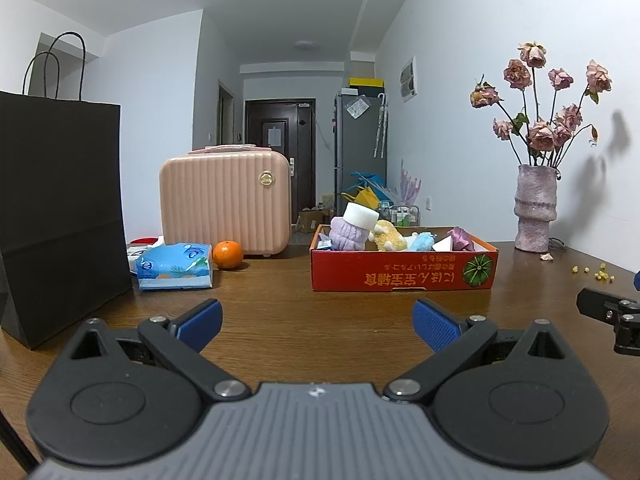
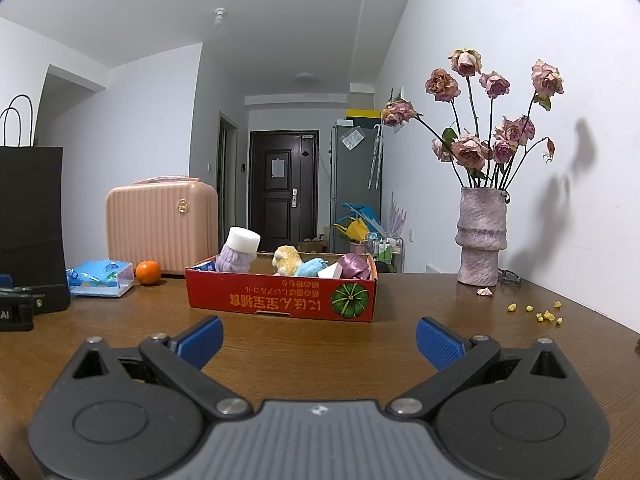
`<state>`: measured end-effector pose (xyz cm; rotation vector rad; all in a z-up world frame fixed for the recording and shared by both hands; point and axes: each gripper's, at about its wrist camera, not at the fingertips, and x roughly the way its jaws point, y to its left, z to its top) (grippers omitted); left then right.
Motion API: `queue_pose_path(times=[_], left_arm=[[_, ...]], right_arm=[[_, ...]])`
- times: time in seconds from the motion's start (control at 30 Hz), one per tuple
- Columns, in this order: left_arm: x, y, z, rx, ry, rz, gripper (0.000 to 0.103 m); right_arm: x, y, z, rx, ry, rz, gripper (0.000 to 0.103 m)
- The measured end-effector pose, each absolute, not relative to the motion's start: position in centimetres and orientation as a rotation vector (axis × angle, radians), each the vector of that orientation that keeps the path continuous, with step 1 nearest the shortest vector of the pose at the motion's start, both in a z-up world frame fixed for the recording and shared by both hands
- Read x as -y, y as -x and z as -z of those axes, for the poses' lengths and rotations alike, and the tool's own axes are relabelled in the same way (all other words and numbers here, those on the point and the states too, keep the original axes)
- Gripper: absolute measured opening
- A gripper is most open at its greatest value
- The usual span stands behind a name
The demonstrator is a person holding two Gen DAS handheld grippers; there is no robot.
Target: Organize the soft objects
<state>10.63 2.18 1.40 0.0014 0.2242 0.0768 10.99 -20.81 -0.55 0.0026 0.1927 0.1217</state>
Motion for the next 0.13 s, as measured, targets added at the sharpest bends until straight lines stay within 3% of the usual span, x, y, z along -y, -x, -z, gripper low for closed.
queue_pose_path(times=[0.13], left_arm=[[-2.13, -10.68, -1.37, -0.224, -0.001, -0.075, 0.103]], right_arm=[[20.64, -10.93, 0.73, -0.195, -0.002, -0.123, 0.103]])
